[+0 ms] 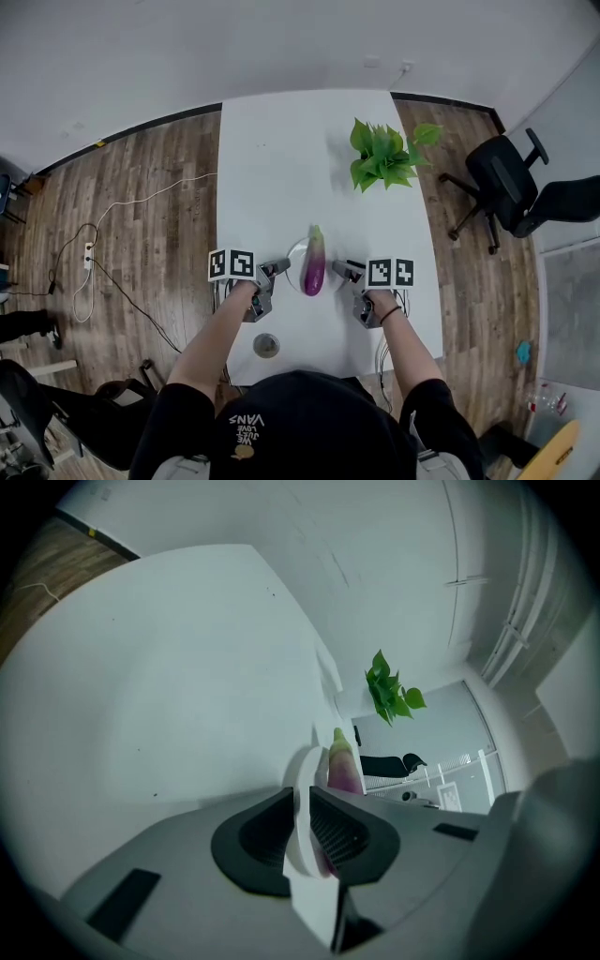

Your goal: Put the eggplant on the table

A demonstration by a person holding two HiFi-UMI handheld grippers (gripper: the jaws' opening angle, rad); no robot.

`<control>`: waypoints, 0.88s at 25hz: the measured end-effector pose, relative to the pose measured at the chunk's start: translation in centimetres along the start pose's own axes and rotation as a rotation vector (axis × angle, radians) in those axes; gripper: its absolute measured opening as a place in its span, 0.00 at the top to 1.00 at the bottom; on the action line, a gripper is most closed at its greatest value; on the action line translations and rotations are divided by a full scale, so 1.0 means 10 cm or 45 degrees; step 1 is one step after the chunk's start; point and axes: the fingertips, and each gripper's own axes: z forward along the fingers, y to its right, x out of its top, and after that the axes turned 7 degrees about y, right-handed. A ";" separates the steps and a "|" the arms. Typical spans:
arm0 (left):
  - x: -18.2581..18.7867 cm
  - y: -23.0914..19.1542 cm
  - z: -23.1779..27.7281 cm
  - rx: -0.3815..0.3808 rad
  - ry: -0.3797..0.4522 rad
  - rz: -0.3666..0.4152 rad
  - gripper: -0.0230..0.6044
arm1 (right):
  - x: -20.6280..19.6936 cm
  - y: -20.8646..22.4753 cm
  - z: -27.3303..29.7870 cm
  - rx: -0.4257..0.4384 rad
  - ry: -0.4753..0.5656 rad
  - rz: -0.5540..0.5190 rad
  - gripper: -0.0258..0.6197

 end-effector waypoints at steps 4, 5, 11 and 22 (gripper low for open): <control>0.02 -0.01 -0.02 0.020 0.014 0.040 0.88 | 0.00 0.00 0.00 0.006 0.005 0.008 0.67; 0.03 -0.02 -0.03 0.029 0.019 0.057 0.86 | -0.01 0.01 0.01 0.006 0.007 0.007 0.67; 0.10 0.00 -0.10 0.052 0.053 0.148 0.84 | -0.02 0.01 0.00 0.000 0.015 -0.002 0.67; 0.06 0.26 -0.15 -0.012 0.093 0.237 0.84 | -0.07 -0.02 -0.13 -0.036 0.055 -0.090 0.67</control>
